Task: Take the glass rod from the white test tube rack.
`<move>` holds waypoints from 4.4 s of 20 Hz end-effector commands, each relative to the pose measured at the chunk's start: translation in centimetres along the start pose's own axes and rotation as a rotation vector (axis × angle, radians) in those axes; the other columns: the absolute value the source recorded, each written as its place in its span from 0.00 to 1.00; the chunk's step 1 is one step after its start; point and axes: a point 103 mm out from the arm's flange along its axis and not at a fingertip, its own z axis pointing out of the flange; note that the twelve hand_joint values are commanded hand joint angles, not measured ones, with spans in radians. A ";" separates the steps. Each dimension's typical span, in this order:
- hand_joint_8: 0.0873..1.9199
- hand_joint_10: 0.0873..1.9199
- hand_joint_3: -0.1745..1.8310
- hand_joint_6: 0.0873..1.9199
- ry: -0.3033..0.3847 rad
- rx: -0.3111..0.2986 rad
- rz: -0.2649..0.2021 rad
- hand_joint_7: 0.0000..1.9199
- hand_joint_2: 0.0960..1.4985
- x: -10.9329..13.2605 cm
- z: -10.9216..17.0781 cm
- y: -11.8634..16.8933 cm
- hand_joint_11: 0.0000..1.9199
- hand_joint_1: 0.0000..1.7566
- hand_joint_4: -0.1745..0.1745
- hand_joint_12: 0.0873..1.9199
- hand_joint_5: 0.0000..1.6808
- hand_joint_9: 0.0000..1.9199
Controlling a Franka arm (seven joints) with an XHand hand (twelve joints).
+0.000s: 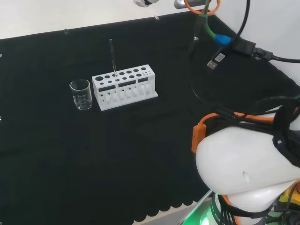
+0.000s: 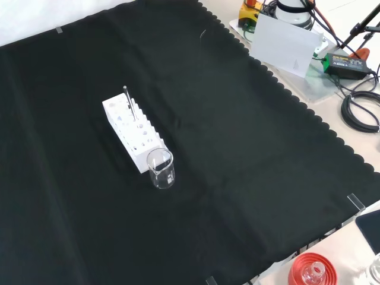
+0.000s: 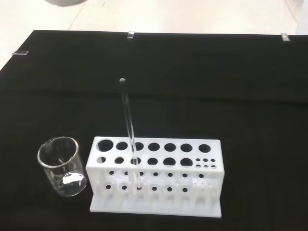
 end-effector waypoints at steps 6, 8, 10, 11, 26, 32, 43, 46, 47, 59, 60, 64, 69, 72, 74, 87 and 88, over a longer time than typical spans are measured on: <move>0.45 0.44 0.37 0.00 0.016 0.018 -0.112 0.18 0.42 2.0 1.5 4.1 0.18 0.42 0.00 0.68 0.25 0.21; 0.45 0.44 0.37 0.00 0.016 0.030 -0.121 0.18 0.42 2.1 2.0 4.9 0.19 0.42 0.00 0.68 0.26 0.22; 0.44 0.44 0.37 0.00 0.024 0.033 -0.131 0.18 0.42 2.2 2.2 5.2 0.19 0.42 0.00 0.67 0.26 0.22; 0.44 0.44 0.37 0.01 0.026 0.033 -0.134 0.19 0.41 2.3 2.3 5.4 0.19 0.43 0.00 0.67 0.26 0.22; 0.44 0.43 0.38 0.03 0.085 0.111 -0.224 0.22 0.40 0.7 6.4 11.7 0.22 0.47 0.00 0.67 0.29 0.25; 0.44 0.43 0.38 0.04 0.067 0.122 -0.292 0.23 0.40 0.9 7.7 13.6 0.23 0.47 0.00 0.67 0.29 0.26; 0.43 0.42 0.39 0.06 0.090 0.159 -0.287 0.24 0.38 1.5 10.2 16.4 0.24 0.48 0.00 0.66 0.29 0.27; 0.43 0.42 0.40 0.08 0.083 0.164 -0.289 0.25 0.36 2.0 11.1 17.0 0.26 0.51 0.00 0.66 0.29 0.29; 0.43 0.42 0.41 0.10 0.084 0.167 -0.290 0.26 0.36 2.1 11.4 17.1 0.26 0.52 0.00 0.65 0.29 0.29; 0.41 0.39 0.46 0.28 0.107 0.195 -0.298 0.33 0.28 2.8 13.3 18.2 0.33 0.54 0.00 0.64 0.27 0.36; 0.41 0.39 0.46 0.28 0.115 0.200 -0.298 0.33 0.28 2.9 13.5 18.3 0.33 0.54 0.00 0.64 0.27 0.36; 0.41 0.39 0.45 0.29 0.120 0.223 -0.304 0.33 0.28 3.4 14.6 18.6 0.33 0.53 0.00 0.64 0.27 0.37; 0.41 0.39 0.45 0.30 0.147 0.244 -0.301 0.33 0.28 3.6 15.6 18.9 0.34 0.52 0.00 0.64 0.27 0.37; 0.41 0.39 0.45 0.31 0.151 0.248 -0.304 0.34 0.28 3.9 16.2 19.0 0.35 0.52 0.00 0.64 0.27 0.37; 0.41 0.39 0.45 0.32 0.157 0.253 -0.303 0.35 0.28 3.9 16.4 19.0 0.35 0.52 0.00 0.63 0.28 0.38; 0.41 0.39 0.45 0.35 0.165 0.307 -0.299 0.37 0.29 3.7 18.8 19.6 0.39 0.49 0.00 0.62 0.29 0.40; 0.41 0.39 0.45 0.35 0.166 0.310 -0.301 0.38 0.29 3.7 18.9 19.6 0.39 0.49 0.00 0.62 0.29 0.40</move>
